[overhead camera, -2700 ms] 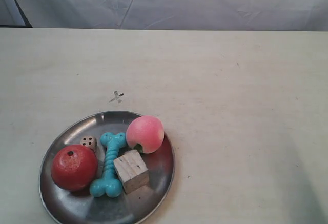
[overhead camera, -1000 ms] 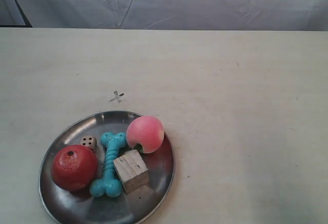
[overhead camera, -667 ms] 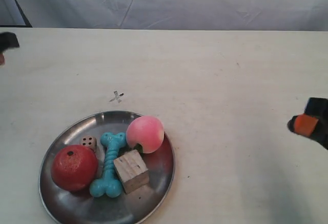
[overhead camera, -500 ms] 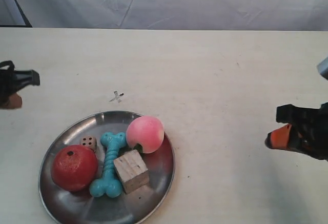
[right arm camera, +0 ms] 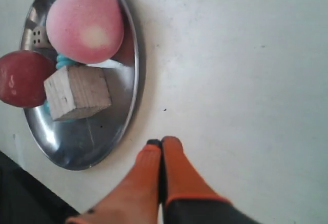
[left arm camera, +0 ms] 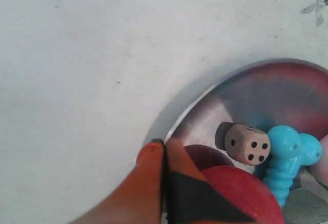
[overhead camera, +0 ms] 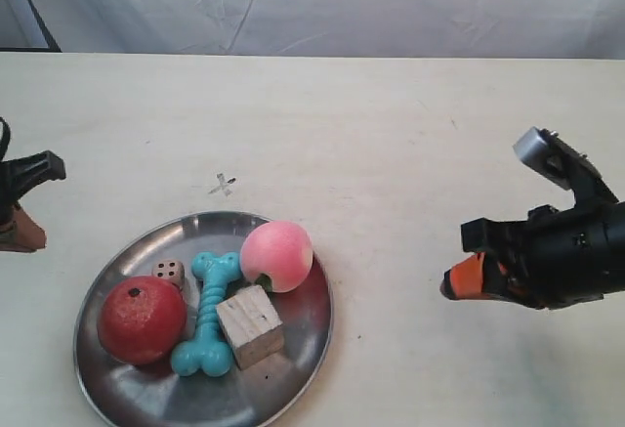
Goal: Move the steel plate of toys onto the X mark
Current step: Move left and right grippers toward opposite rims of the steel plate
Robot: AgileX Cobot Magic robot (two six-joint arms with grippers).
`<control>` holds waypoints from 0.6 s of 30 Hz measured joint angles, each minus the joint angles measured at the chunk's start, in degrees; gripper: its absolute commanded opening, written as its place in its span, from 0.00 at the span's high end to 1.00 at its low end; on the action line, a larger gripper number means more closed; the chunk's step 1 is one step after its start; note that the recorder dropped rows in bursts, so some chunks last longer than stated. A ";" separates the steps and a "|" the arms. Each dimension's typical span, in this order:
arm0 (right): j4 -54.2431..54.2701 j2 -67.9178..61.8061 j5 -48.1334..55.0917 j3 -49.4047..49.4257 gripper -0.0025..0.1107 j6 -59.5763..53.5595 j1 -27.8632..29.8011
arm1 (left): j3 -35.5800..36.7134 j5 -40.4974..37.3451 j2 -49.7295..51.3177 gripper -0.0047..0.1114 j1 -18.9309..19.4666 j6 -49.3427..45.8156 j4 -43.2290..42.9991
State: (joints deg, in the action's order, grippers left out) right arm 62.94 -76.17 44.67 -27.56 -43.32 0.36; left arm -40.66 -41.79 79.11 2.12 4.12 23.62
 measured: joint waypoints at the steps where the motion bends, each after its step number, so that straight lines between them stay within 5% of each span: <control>1: 0.11 0.00 -0.71 0.00 0.99 0.00 -1.18 | 0.81 -0.61 0.00 0.96 2.31 -2.76 2.75; 3: 0.36 -0.04 -5.33 0.00 0.99 -0.03 -6.18 | 5.26 -1.00 -0.12 0.96 8.24 -12.60 13.33; 6: 1.74 -0.56 -11.97 0.00 0.98 0.06 -10.62 | 9.81 -1.48 -0.12 0.96 9.60 -24.67 24.29; 9: 2.85 -3.54 -14.40 -1.37 0.83 0.06 -14.26 | 11.42 -1.09 -0.15 0.94 9.60 -29.66 25.04; 13: 3.10 -8.79 -14.27 -2.80 0.61 0.06 -16.30 | 11.64 -0.83 -0.15 0.76 9.64 -33.08 24.27; 18: 4.23 -13.27 -14.27 -2.95 0.59 0.06 -16.43 | 11.64 -0.83 -0.15 0.63 9.64 -34.37 23.39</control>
State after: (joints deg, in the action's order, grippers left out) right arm 67.17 -89.44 30.40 -30.51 -43.25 -16.07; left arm -29.02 -42.61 78.96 11.76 -30.25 47.01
